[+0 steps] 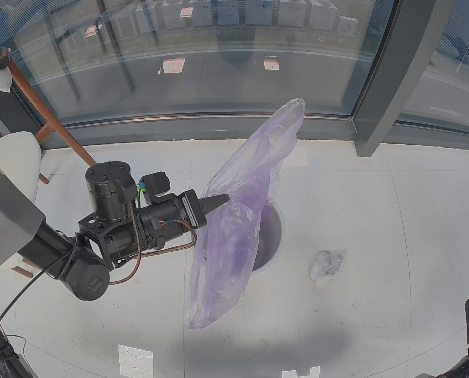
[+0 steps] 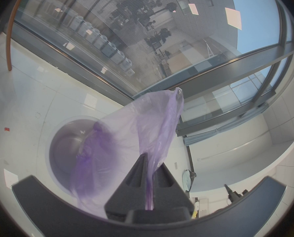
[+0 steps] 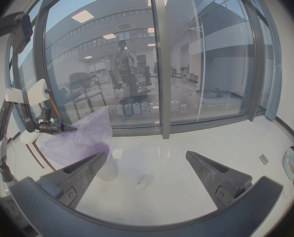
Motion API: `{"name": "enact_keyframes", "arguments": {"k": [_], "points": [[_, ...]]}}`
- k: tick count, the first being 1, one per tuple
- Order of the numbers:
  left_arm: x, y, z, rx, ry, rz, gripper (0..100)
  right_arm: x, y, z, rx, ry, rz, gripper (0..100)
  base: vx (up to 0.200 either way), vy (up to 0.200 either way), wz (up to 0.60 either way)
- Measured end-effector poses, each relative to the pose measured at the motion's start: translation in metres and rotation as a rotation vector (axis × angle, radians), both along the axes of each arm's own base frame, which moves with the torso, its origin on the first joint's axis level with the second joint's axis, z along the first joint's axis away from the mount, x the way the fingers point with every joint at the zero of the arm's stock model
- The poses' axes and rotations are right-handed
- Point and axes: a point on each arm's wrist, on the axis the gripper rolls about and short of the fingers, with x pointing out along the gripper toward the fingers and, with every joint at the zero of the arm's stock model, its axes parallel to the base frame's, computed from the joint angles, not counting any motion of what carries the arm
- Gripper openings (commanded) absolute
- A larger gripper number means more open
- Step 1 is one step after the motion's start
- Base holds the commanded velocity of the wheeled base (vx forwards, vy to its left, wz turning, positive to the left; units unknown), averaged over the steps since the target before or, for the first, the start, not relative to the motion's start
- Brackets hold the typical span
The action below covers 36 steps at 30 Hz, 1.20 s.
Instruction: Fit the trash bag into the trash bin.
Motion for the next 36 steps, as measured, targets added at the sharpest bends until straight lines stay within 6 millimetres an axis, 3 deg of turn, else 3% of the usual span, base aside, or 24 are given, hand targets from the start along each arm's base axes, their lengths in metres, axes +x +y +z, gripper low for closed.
{"name": "enact_keyframes", "arguments": {"k": [7, 16, 20, 28, 36], "points": [[0.015, -0.012, -0.006, 0.070, -0.066, 0.049, 0, 0.028, 0.003, 0.045, 0.083, 0.116, 0.127, 100, 0.000, 0.000, 0.00], [0.021, -0.028, -0.013, 0.219, -0.155, 0.047, 0, 0.097, 0.029, 0.098, 0.170, 0.324, 0.302, 100, 0.000, 0.000, 0.00], [0.018, -0.036, -0.013, 0.255, -0.180, 0.037, 0, 0.135, 0.053, 0.109, 0.242, 0.442, 0.360, 100, 0.000, 0.000, 0.00], [0.010, -0.049, -0.010, 0.301, -0.221, 0.026, 0, 0.219, 0.122, 0.112, 0.354, 0.647, 0.414, 100, 0.000, 0.000, 0.00], [0.003, -0.054, -0.001, 0.314, -0.253, 0.026, 0, 0.302, 0.182, 0.107, 0.416, 0.678, 0.372, 100, 0.000, 0.000, 0.00]]}}
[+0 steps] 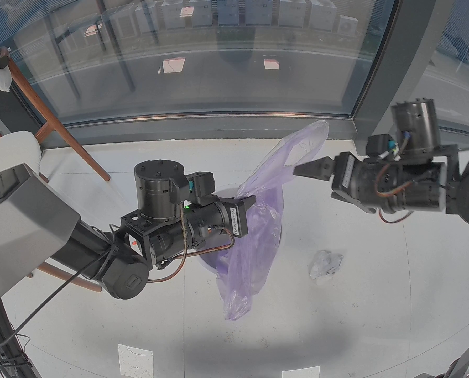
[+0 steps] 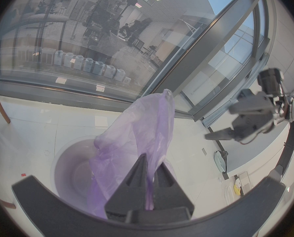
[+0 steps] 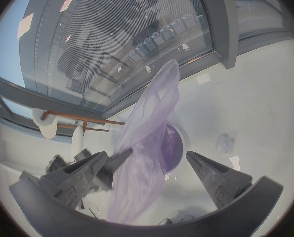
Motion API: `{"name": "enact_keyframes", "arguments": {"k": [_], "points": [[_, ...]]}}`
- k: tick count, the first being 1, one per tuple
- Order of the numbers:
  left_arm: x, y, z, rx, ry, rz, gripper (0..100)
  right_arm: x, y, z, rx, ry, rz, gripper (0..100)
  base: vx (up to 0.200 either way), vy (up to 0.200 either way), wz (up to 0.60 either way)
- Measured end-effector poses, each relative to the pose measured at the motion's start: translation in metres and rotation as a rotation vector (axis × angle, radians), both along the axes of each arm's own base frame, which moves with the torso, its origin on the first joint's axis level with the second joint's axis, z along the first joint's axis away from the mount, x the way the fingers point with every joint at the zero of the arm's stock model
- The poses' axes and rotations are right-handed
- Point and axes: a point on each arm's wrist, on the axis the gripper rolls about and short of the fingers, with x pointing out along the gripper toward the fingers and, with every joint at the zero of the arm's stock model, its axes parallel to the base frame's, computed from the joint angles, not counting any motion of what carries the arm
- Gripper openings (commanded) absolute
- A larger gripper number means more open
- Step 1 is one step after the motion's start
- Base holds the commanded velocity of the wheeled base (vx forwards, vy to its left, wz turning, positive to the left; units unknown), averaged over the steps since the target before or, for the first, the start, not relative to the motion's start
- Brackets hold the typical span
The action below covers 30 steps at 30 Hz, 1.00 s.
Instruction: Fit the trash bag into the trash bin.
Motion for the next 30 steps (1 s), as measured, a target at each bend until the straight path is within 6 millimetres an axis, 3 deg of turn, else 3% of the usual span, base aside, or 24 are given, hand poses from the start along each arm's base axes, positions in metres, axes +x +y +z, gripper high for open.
{"name": "enact_keyframes", "arguments": {"k": [3, 8, 14, 20, 21, 30], "points": [[-0.002, -0.001, 0.002, 0.001, -0.006, 0.004, 0, 0.025, 0.005, -0.003, 0.002, -0.003, -0.042, 100, 0.000, 0.000, 0.00], [-0.004, -0.001, 0.006, -0.001, -0.013, 0.015, 0, 0.054, -0.003, -0.012, -0.009, -0.002, -0.107, 100, 0.000, 0.000, 0.00], [-0.004, -0.001, 0.007, -0.002, -0.015, 0.017, 0, 0.074, -0.008, -0.020, -0.008, -0.002, -0.143, 100, 0.000, 0.000, 0.00], [-0.005, -0.001, 0.005, 0.003, -0.010, 0.015, 0, 0.085, -0.001, -0.027, -0.008, 0.000, -0.138, 100, 0.000, 0.000, 0.00], [-0.005, -0.001, 0.004, 0.003, -0.009, 0.014, 0, 0.084, 0.003, -0.030, -0.011, 0.005, -0.131, 0, 0.000, 0.000, 0.00], [-0.004, -0.002, 0.003, 0.003, -0.004, 0.015, 0, 0.086, 0.029, -0.041, -0.024, -0.020, -0.120, 0, 0.000, 0.000, 0.00]]}}
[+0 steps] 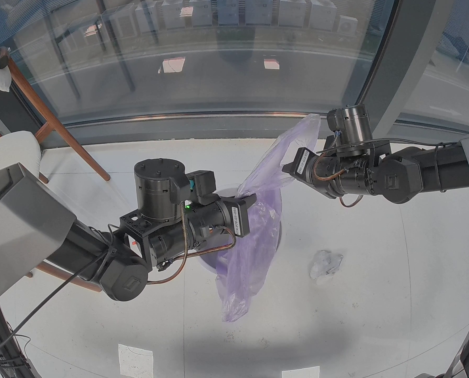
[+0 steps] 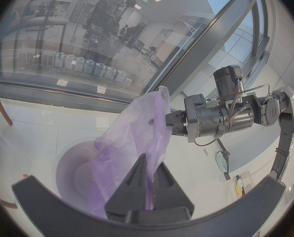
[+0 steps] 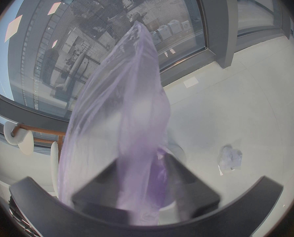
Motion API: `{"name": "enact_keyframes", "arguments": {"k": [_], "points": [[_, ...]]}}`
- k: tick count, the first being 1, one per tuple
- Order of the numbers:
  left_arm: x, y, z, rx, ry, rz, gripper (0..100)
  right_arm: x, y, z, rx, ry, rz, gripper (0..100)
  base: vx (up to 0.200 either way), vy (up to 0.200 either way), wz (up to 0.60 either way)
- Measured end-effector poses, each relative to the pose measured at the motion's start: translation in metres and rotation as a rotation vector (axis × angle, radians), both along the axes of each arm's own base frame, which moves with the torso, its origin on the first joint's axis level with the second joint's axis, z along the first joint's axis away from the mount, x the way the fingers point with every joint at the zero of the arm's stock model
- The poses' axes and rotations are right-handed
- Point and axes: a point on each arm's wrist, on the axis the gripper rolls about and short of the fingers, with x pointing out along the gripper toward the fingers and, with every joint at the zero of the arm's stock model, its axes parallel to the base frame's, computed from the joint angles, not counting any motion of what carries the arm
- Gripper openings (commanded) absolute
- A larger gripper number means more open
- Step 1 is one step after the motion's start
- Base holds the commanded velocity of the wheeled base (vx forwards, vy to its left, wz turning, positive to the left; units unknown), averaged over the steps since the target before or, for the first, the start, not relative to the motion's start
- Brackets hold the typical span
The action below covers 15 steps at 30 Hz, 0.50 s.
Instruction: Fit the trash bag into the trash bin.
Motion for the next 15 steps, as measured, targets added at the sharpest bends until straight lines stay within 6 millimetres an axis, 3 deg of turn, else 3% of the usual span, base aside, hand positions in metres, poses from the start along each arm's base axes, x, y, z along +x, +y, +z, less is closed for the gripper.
{"name": "enact_keyframes", "arguments": {"k": [5, 6, 15], "points": [[0.0001, 0.0006, -0.0001, -0.026, 0.026, 0.007, 0, 0.0061, -0.0018, 0.0016, 0.019, -0.040, -0.010, 0, 0.000, 0.000, 0.00], [-0.0001, 0.0008, -0.0006, -0.032, 0.033, 0.008, 100, 0.0068, -0.0020, 0.0009, 0.019, -0.040, -0.012, 0, 0.000, 0.000, 0.00], [-0.0007, 0.0028, 0.0057, -0.175, 0.059, 0.050, 100, 0.0098, -0.0020, -0.0051, 0.012, -0.031, -0.015, 0, 0.000, 0.000, 0.00]]}}
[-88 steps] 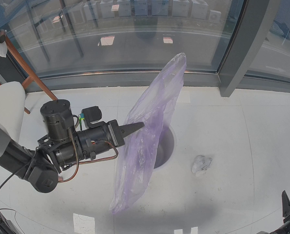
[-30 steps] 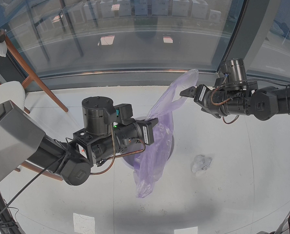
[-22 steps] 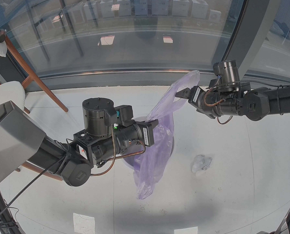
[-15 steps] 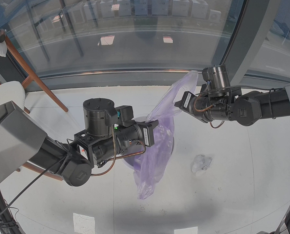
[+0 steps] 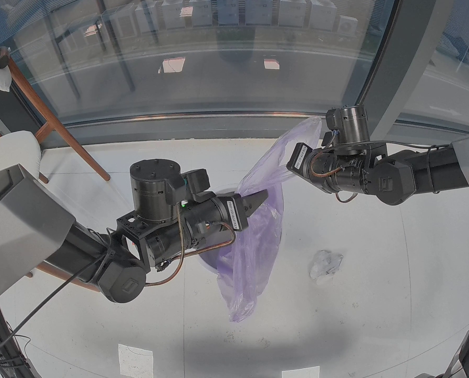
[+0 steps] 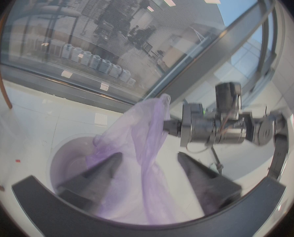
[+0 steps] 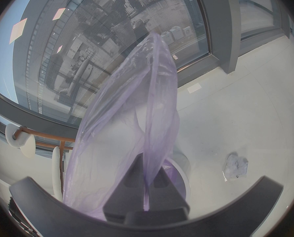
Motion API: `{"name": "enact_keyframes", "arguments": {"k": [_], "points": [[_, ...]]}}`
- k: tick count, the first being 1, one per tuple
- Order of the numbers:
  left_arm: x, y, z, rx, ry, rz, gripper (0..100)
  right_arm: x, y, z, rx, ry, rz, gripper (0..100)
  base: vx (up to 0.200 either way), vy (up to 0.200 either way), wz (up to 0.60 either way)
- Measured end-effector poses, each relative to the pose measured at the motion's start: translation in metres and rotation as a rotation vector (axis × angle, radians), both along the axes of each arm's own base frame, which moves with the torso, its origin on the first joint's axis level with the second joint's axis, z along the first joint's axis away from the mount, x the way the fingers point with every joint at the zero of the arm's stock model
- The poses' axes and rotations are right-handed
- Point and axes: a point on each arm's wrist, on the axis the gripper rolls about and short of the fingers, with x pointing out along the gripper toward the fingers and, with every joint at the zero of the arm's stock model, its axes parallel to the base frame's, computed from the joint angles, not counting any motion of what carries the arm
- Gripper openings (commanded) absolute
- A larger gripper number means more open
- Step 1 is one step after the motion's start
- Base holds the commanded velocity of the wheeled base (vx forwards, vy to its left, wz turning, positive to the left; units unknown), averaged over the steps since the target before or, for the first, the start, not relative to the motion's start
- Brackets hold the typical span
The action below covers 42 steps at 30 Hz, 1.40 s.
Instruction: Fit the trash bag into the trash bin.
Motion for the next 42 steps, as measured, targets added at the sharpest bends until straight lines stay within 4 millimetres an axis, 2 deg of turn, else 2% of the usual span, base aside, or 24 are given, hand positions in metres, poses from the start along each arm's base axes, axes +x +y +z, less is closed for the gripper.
{"name": "enact_keyframes", "arguments": {"k": [8, 25, 42], "points": [[0.003, 0.016, 0.003, -0.135, 0.078, 0.127, 100, -0.002, -0.001, -0.003, -0.008, 0.012, -0.002, 0, 0.000, 0.000, 0.00], [-0.030, 0.029, -0.026, -0.059, 0.213, 0.117, 100, -0.003, -0.003, -0.006, -0.018, 0.021, -0.009, 0, 0.000, 0.000, 0.00], [-0.036, 0.045, -0.030, -0.046, 0.234, 0.188, 100, -0.003, -0.002, -0.007, -0.020, 0.022, -0.010, 0, 0.000, 0.000, 0.00]]}}
